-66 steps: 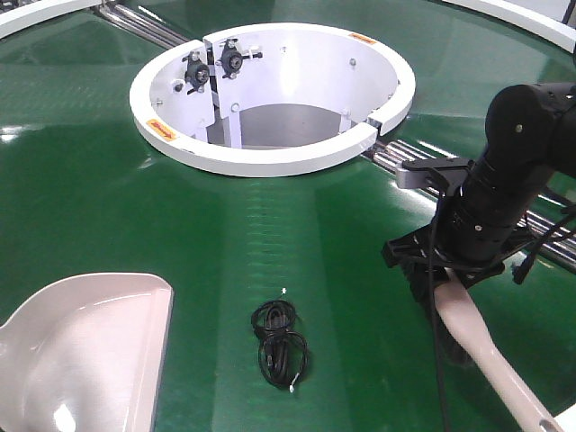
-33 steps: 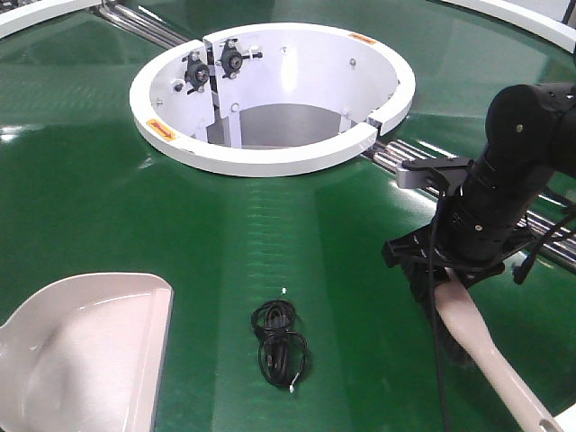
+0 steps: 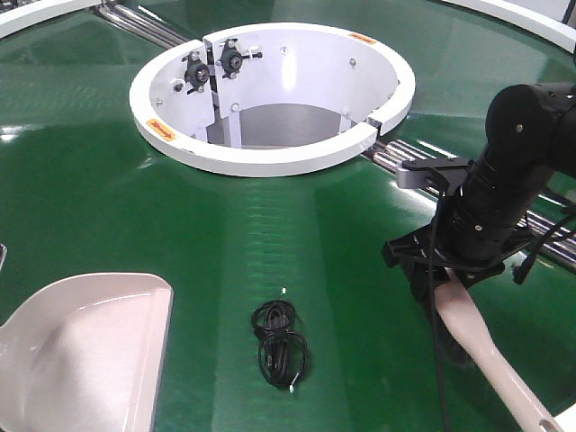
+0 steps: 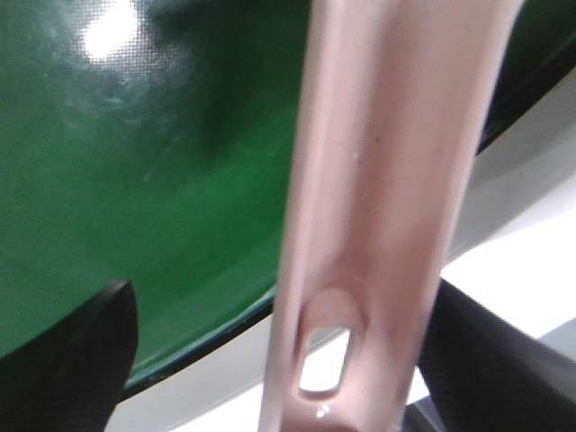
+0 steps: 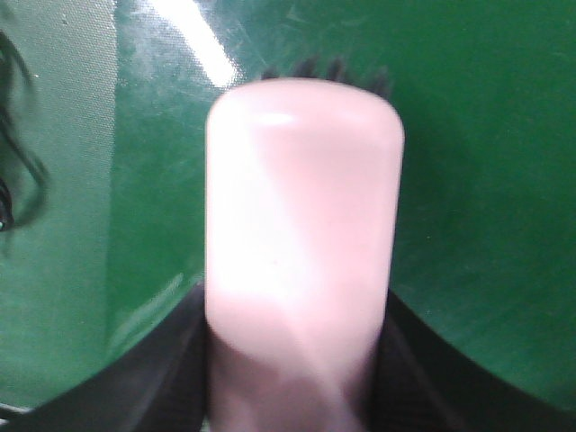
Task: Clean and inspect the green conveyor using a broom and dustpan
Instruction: 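Grasp the pink dustpan handle with the left gripper and pull it beside the cable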
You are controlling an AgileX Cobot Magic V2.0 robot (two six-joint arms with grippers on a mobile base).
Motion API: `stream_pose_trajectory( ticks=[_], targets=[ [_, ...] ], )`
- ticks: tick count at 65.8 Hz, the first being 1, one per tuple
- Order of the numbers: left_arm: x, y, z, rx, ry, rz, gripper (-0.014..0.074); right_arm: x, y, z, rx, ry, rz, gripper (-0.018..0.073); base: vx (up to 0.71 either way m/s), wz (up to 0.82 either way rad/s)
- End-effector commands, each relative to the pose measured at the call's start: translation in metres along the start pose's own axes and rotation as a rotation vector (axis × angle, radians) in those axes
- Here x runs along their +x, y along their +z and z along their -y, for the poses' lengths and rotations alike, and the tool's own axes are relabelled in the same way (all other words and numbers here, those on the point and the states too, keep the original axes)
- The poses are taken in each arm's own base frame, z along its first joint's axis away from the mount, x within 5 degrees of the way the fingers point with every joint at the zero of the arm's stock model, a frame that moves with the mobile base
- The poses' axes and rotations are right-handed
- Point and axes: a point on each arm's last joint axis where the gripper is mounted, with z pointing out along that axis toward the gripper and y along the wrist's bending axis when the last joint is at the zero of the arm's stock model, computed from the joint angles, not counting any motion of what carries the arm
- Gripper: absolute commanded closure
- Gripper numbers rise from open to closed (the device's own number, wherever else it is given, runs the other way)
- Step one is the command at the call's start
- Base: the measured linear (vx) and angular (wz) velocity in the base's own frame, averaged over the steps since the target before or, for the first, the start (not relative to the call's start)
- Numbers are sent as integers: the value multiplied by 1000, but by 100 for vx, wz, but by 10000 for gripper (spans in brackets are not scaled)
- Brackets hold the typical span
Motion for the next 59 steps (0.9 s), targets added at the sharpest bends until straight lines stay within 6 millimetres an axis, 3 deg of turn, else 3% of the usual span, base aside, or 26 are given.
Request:
stream_pose_trajectory(
  ticks=[1, 15, 38, 50, 59],
  targets=[
    [10, -14, 1, -28, -23, -33, 38, 6, -21, 0, -9, -1, 21, 565, 0, 0],
    [11, -13, 1, -21, -23, -39, 178, 6, -21, 0, -9, -1, 21, 565, 0, 0],
    [9, -9, 0, -4, -49, -31, 622, 6, -21, 0, -9, -1, 21, 565, 0, 0],
    [9, -12, 2, 17, -59, -23, 621, 6, -21, 0, -9, -1, 21, 565, 0, 0],
    [5, -30, -4, -27, -98, 2, 620, 6, -21, 0, -9, -1, 21, 565, 0, 0]
  ],
)
